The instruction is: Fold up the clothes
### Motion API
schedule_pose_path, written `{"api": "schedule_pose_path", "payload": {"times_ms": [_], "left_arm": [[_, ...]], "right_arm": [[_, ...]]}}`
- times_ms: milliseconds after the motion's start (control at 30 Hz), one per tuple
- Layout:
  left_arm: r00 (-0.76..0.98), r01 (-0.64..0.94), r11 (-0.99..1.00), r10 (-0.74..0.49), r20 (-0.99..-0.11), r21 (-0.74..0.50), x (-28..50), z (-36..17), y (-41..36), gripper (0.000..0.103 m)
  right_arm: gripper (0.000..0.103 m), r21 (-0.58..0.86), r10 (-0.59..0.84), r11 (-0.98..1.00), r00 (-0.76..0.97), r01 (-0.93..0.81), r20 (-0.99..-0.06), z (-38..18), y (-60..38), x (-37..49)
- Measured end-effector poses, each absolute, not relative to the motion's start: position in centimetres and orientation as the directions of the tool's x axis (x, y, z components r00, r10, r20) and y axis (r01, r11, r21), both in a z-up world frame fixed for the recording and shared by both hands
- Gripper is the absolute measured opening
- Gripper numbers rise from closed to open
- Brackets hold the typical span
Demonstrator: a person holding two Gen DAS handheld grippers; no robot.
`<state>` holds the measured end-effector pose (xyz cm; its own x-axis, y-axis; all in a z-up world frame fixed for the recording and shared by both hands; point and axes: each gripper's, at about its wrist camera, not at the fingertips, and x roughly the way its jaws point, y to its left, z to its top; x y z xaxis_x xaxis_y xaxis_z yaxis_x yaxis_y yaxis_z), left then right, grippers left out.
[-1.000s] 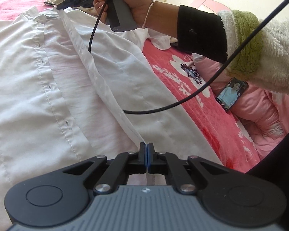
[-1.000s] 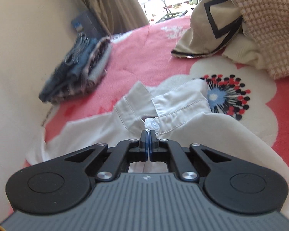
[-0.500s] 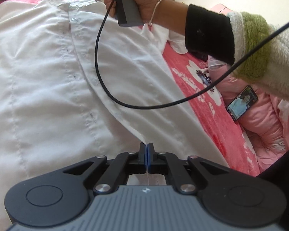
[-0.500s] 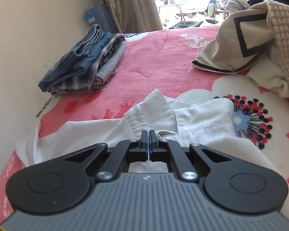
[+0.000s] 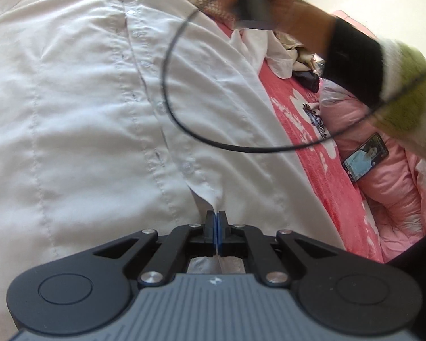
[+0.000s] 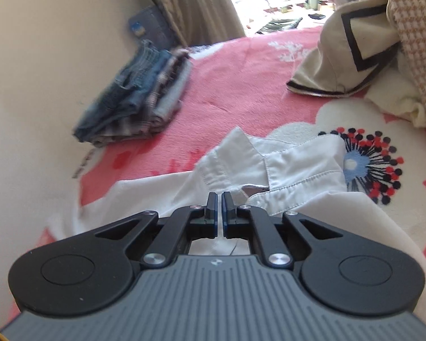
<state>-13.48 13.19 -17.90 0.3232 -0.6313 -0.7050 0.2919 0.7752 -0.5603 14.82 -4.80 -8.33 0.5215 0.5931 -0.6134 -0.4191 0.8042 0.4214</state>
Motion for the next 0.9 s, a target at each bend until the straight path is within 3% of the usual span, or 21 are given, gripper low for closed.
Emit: {"api": "schedule_pose_path", "payload": {"times_ms": [233, 333, 533, 633, 733, 900], "left_arm": [[0.325, 0.257, 0.79, -0.613, -0.72, -0.556, -13.1, -17.9, 13.6, 0.001], [0.338, 0.266, 0.808, -0.589, -0.734, -0.526, -13.2, -17.6, 13.4, 0.001], [0.314, 0.292, 0.825, -0.56, -0.767, -0.483, -13.2, -17.2, 12.9, 0.007], [0.296, 0.324, 0.826, -0.552, -0.779, -0.462, -13.6, -16.5, 12.8, 0.023], [0.306, 0.362, 0.845, -0.506, -0.806, -0.393, -14.2, -15.4, 12.5, 0.048], [0.361, 0.45, 0.848, -0.46, -0.811, -0.281, -15.8, -12.7, 13.1, 0.052]], "right_arm": [[0.007, 0.444, 0.677, 0.735, 0.583, -0.512, -0.449, -0.7, -13.3, 7.5], [0.022, 0.419, 0.696, 0.718, 0.583, -0.556, -0.419, 1.5, -16.1, 3.7], [0.028, 0.354, 0.703, 0.681, 0.436, -0.641, -0.561, 0.8, -17.9, -4.1], [0.028, 0.328, 0.649, 0.706, 0.388, -0.628, -0.655, -1.4, -18.7, -7.5], [0.028, 0.324, 0.585, 0.753, 0.357, -0.572, -0.728, -3.4, -20.7, -10.2], [0.028, 0.303, 0.487, 0.817, 0.308, -0.49, -0.817, -5.7, -23.9, -14.4]]}}
